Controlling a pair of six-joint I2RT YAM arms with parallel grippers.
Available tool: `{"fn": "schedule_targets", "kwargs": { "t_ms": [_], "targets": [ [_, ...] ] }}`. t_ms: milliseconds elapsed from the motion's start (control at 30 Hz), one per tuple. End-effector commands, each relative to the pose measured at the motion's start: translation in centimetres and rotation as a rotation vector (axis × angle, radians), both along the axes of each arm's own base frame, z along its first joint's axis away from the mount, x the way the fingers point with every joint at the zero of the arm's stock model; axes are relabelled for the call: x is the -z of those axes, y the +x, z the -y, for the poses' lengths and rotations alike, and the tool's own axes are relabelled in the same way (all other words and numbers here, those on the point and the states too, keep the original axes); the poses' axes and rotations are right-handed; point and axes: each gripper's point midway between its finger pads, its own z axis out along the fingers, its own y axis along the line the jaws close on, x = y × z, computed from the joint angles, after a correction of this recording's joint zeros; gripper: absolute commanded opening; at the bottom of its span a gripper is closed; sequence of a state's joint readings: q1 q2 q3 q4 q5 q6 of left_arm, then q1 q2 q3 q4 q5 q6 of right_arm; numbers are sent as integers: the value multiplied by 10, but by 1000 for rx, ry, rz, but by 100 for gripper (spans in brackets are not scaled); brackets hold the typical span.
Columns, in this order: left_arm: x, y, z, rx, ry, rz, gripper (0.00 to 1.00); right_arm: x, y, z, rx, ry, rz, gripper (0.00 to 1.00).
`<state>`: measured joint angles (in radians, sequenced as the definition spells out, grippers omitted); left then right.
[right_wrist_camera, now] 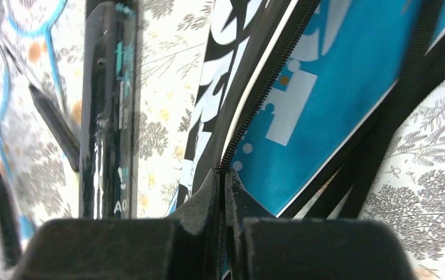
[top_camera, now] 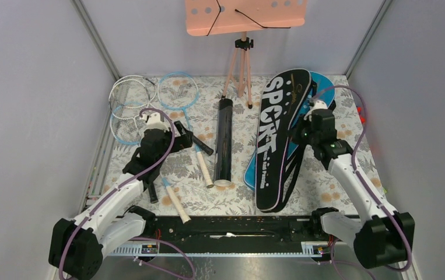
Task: Pack up the badminton gear
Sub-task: Pick up the racket bag from the center of the board.
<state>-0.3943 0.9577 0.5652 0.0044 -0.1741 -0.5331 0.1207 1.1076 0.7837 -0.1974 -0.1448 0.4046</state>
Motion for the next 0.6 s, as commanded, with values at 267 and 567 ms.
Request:
{"fn": "schedule_targets", "kwargs": {
  "t_ms": [267,567],
  "targets": [
    [-37,-2,35,143,-190,109,99,-51,-50,-82,-433,-463,209,0],
    [-55,6,100,368,-374,70,99,-17,-80,-127,-526,-538,162,0]
  ]
}}
